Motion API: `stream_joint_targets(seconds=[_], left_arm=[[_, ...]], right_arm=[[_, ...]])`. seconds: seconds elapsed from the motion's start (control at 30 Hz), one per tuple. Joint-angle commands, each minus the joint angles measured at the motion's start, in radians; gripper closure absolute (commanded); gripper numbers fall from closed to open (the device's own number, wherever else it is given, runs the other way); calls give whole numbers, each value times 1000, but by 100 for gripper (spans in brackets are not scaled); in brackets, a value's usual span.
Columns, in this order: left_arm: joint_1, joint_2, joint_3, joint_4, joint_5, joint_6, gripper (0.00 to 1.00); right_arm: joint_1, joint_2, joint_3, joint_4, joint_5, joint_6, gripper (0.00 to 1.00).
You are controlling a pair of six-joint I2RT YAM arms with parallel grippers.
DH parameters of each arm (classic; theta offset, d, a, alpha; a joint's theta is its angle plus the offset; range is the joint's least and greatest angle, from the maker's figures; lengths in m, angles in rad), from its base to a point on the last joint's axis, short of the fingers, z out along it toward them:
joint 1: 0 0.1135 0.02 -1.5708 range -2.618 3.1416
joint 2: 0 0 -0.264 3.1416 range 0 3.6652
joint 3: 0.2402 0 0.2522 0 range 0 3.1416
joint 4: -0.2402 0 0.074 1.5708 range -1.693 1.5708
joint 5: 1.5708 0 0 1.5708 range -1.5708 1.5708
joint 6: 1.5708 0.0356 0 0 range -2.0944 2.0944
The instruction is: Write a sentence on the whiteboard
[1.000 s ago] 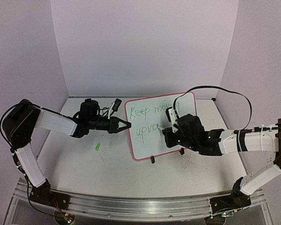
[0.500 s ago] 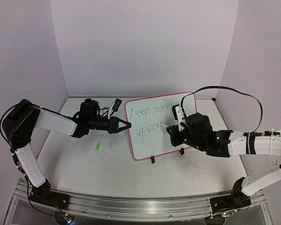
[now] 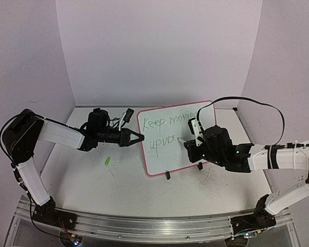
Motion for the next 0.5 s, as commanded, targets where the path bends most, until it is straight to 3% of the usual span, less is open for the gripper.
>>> stream_joint_targets(seconds=[0.0,0.47], left_arm=[[3,-17,15,-22,-44,54,100],[3,-11,23,-24,-41,59,100]], right_arm=[[-2,26,62,38,-15,-30,100],[-7,71,89,58,32,-13,100]])
